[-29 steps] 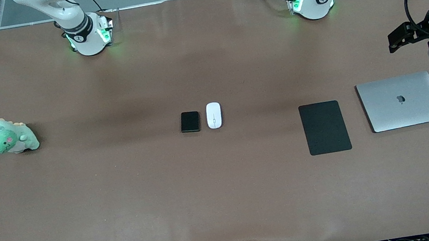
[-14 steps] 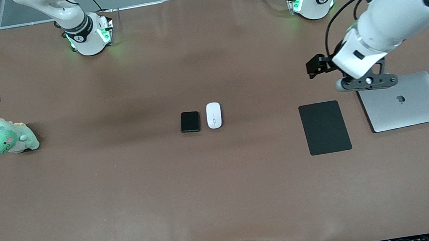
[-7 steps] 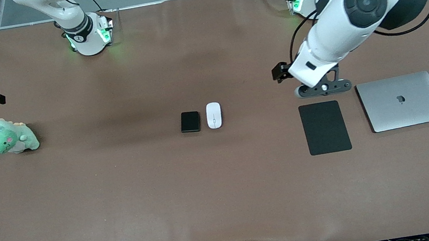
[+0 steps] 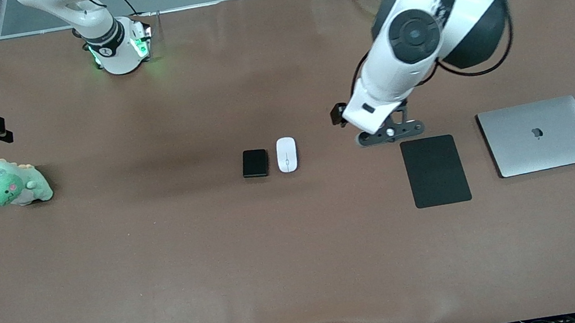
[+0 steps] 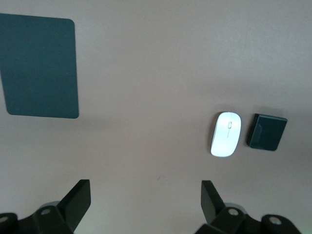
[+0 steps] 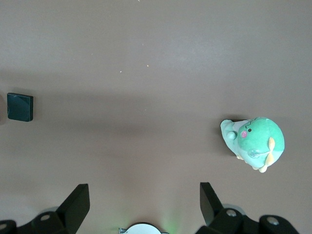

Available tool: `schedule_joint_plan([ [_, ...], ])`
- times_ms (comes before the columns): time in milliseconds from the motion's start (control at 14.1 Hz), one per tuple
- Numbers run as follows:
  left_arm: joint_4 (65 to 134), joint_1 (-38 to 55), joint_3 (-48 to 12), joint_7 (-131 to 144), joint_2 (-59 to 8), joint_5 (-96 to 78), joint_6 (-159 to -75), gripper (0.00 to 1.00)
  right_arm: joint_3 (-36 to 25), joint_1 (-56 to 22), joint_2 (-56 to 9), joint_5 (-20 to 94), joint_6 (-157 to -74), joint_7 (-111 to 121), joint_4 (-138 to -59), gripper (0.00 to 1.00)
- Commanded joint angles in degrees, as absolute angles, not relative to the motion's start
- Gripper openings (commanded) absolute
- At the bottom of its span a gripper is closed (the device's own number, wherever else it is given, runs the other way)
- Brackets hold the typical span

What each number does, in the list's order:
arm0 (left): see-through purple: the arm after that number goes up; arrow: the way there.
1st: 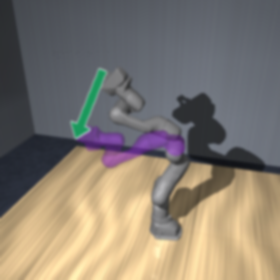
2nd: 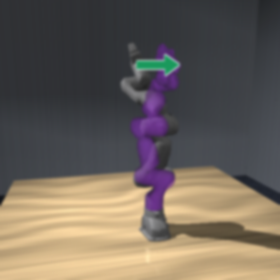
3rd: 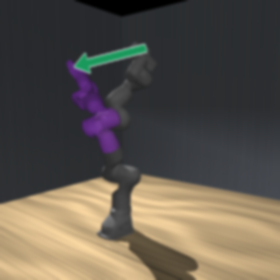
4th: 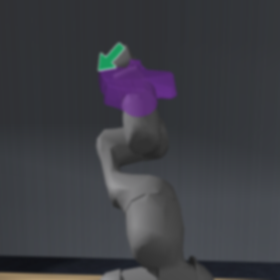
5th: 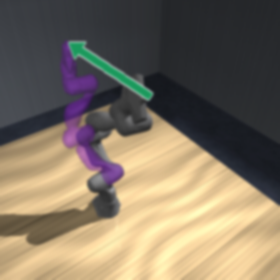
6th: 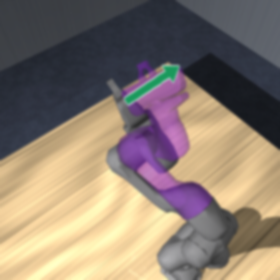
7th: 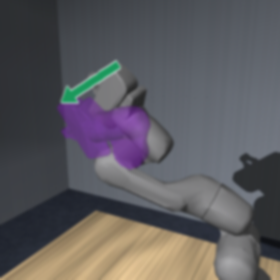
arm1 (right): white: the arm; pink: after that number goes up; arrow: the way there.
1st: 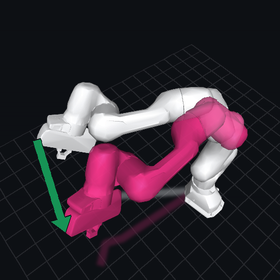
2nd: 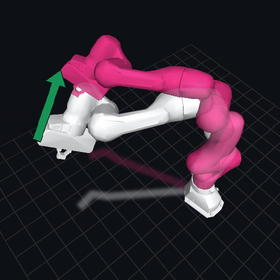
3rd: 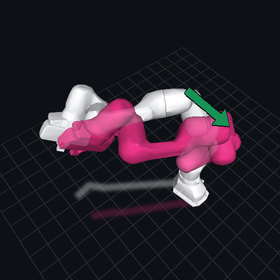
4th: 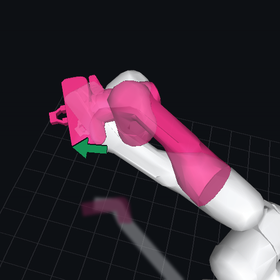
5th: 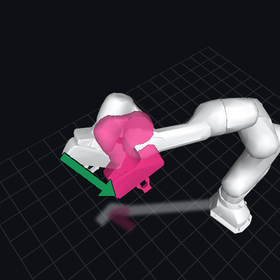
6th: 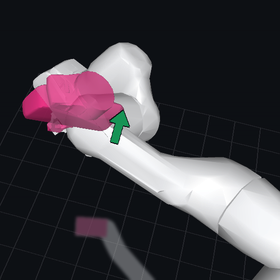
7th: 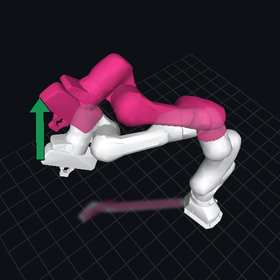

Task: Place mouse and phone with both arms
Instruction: 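Move the left gripper toward the white mouse beside the phone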

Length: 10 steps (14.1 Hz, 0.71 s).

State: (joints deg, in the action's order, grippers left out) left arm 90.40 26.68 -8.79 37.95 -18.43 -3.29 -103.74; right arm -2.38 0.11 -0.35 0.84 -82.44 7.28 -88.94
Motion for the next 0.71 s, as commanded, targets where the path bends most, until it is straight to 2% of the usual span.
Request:
schedule_joint_plan([
  [0,90.0,29.9,-8.6,41.9,-21.2,-0.4,-106.3,1.0,-2.5,-0.5,-2.3,1.1,-81.9,7.6,-88.0,1.0],
  [638,90.6,35.2,-8.8,42.9,-28.4,2.3,-113.5,1.0,-2.5,-0.6,-6.9,0.4,-81.9,7.9,-88.2,1.0],
])
